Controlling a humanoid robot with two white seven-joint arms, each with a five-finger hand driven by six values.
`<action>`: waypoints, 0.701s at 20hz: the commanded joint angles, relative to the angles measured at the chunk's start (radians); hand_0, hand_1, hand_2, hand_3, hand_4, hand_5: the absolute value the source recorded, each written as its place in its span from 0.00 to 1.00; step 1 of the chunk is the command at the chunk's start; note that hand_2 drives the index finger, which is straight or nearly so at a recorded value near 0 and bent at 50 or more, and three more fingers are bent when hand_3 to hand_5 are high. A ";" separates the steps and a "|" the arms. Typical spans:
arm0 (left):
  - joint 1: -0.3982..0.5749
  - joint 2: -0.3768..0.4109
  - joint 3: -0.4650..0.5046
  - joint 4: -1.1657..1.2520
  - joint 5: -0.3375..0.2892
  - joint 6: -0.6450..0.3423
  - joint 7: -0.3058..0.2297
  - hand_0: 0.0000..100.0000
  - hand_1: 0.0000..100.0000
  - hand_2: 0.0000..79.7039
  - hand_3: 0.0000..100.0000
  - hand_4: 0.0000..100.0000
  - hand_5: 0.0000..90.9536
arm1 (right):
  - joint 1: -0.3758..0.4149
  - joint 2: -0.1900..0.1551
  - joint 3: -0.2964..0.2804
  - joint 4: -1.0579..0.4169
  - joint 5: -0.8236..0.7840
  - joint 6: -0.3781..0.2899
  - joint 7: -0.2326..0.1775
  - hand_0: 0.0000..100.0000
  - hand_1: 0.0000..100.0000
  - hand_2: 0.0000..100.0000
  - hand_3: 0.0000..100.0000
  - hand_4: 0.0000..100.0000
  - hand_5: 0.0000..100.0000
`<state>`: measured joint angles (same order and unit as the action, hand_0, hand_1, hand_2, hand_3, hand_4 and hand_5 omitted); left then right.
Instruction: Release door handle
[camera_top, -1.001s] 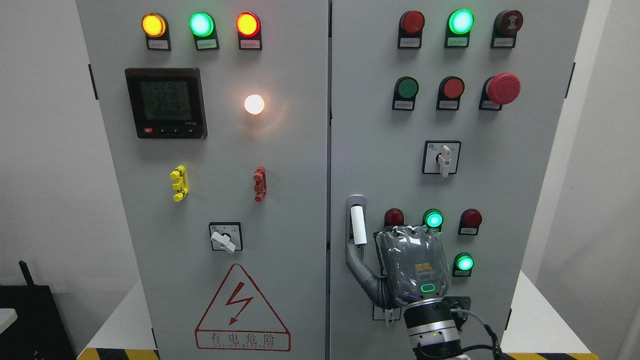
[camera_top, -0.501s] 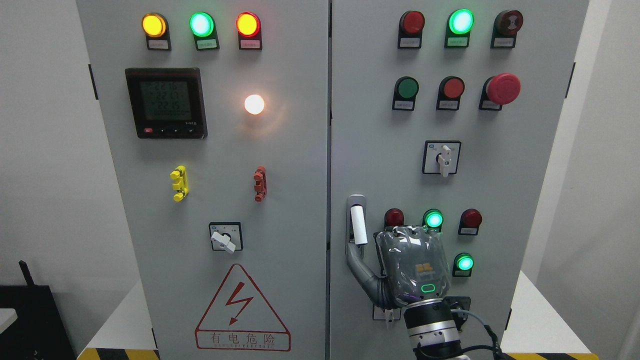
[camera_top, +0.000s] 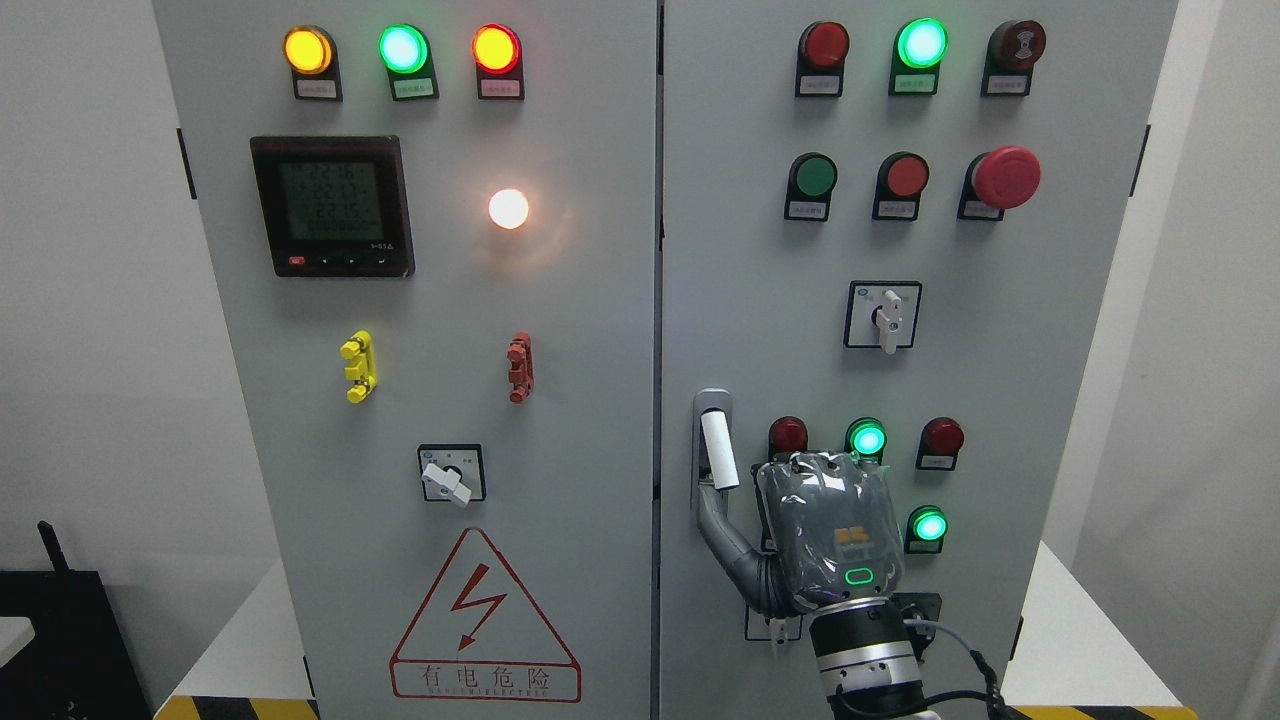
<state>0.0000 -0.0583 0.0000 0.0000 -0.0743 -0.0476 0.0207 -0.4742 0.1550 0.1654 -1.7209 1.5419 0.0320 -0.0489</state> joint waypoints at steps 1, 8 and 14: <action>-0.003 0.000 0.002 0.009 -0.001 0.000 -0.001 0.12 0.39 0.00 0.00 0.00 0.00 | -0.001 0.000 0.000 0.000 0.000 0.002 0.000 0.53 0.07 1.00 1.00 1.00 0.96; -0.003 0.000 0.002 0.009 -0.001 0.000 -0.001 0.12 0.39 0.00 0.00 0.00 0.00 | 0.000 0.000 0.000 -0.002 -0.002 0.003 0.000 0.54 0.07 1.00 1.00 1.00 0.96; -0.003 0.000 0.002 0.011 0.001 0.000 -0.001 0.12 0.39 0.00 0.00 0.00 0.00 | 0.002 0.000 0.000 -0.003 -0.003 0.003 -0.002 0.54 0.06 1.00 1.00 1.00 0.96</action>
<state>0.0000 -0.0583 0.0000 0.0000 -0.0741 -0.0476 0.0207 -0.4743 0.1550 0.1656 -1.7217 1.5397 0.0351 -0.0489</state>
